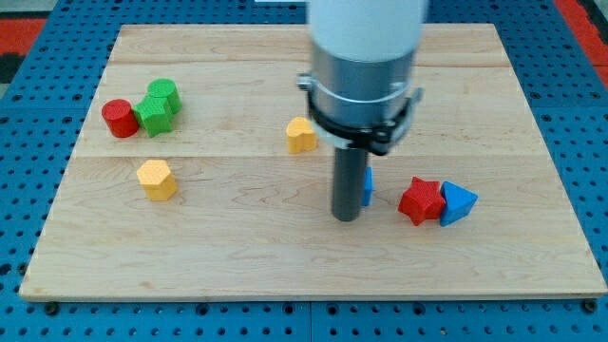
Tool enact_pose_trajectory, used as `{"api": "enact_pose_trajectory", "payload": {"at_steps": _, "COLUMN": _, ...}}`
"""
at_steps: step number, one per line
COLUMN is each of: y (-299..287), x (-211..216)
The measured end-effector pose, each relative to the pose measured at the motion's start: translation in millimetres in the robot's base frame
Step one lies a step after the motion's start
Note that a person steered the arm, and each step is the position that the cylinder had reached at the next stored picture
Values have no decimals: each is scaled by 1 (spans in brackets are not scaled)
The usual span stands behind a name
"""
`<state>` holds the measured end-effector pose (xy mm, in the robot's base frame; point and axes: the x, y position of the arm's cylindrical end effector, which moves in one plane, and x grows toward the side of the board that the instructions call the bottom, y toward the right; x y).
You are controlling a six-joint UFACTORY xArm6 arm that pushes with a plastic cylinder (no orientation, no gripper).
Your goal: Push the yellow hexagon to the bottom left of the yellow heart
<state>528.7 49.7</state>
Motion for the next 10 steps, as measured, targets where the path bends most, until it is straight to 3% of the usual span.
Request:
{"api": "enact_pose_trajectory", "payload": {"at_steps": 1, "y": -72, "x": 5}}
{"api": "enact_pose_trajectory", "payload": {"at_steps": 2, "y": -64, "x": -30}}
{"api": "enact_pose_trajectory", "payload": {"at_steps": 3, "y": 23, "x": -28}}
{"api": "enact_pose_trajectory", "payload": {"at_steps": 4, "y": 10, "x": -21}}
{"api": "enact_pose_trajectory", "payload": {"at_steps": 6, "y": -228, "x": -11}}
{"api": "enact_pose_trajectory", "payload": {"at_steps": 7, "y": -313, "x": -32}}
{"api": "enact_pose_trajectory", "payload": {"at_steps": 9, "y": -204, "x": -43}}
{"api": "enact_pose_trajectory", "payload": {"at_steps": 10, "y": -215, "x": -48}}
